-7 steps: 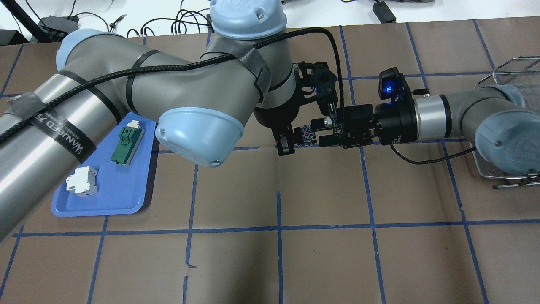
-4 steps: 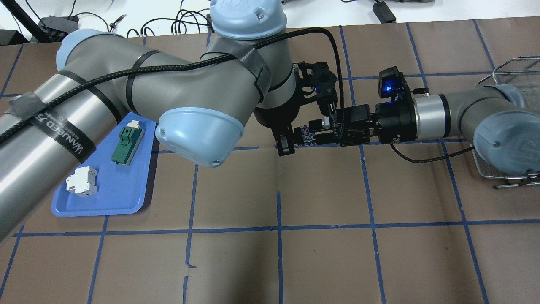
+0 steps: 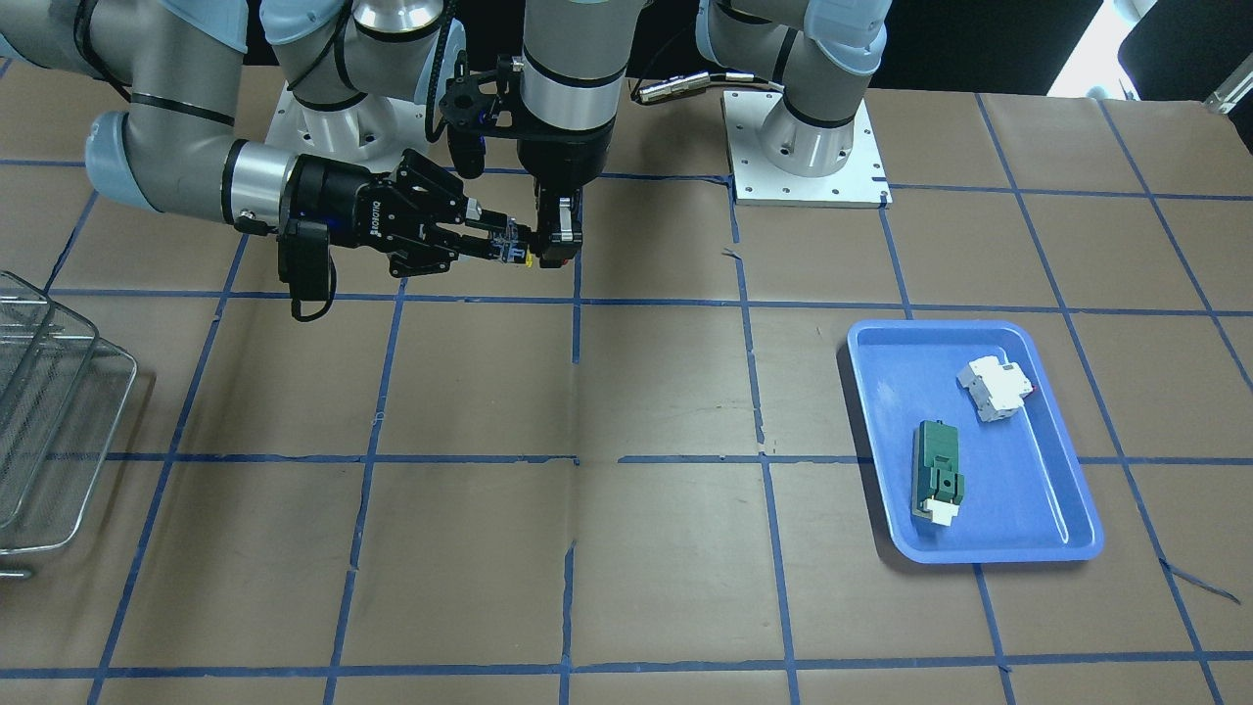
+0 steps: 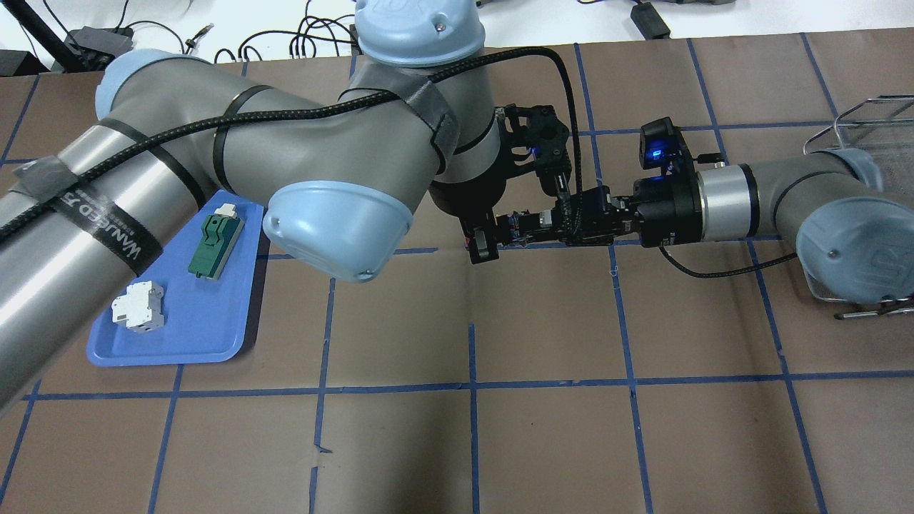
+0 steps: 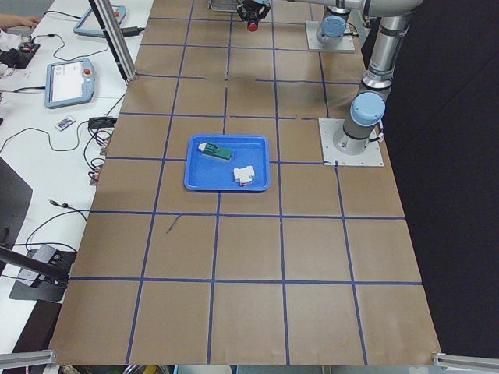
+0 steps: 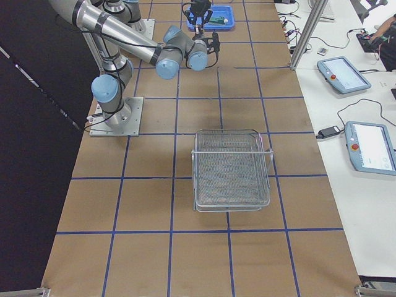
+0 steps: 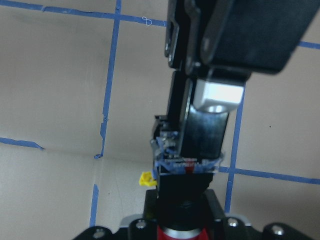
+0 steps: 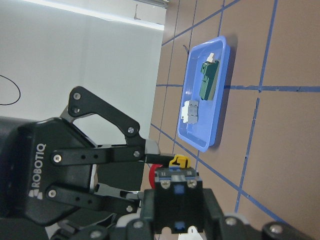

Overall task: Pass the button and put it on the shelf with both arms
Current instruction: 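Close the right gripper on the button's red cap end, then open the left gripper and pull back while the right gripper carries the button away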

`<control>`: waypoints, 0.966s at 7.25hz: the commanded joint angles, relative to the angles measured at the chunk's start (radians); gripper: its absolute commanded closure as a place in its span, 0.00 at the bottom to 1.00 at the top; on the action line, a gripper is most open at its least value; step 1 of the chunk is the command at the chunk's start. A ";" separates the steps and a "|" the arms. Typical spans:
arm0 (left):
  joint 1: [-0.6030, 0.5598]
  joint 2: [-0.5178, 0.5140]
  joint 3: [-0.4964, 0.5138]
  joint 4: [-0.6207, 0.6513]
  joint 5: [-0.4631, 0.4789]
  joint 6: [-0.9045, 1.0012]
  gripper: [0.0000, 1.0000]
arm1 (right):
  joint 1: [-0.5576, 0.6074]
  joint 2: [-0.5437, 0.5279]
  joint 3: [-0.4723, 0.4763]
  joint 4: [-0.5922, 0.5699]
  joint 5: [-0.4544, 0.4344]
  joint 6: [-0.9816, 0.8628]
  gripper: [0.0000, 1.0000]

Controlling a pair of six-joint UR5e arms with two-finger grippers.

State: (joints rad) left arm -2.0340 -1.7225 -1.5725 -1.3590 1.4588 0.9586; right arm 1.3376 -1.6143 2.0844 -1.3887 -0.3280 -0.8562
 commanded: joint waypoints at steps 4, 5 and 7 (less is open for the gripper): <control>0.000 0.003 0.000 -0.002 -0.005 -0.095 0.00 | -0.005 -0.002 -0.026 -0.016 -0.022 0.011 0.83; 0.003 0.012 0.000 -0.003 0.000 -0.101 0.00 | -0.012 -0.001 -0.082 -0.050 -0.140 0.072 0.83; 0.032 0.058 -0.004 -0.046 0.002 -0.100 0.00 | -0.020 -0.001 -0.218 -0.050 -0.404 0.170 0.83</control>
State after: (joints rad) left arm -2.0194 -1.6881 -1.5742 -1.3780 1.4606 0.8591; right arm 1.3244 -1.6153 1.9431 -1.4354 -0.5831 -0.7289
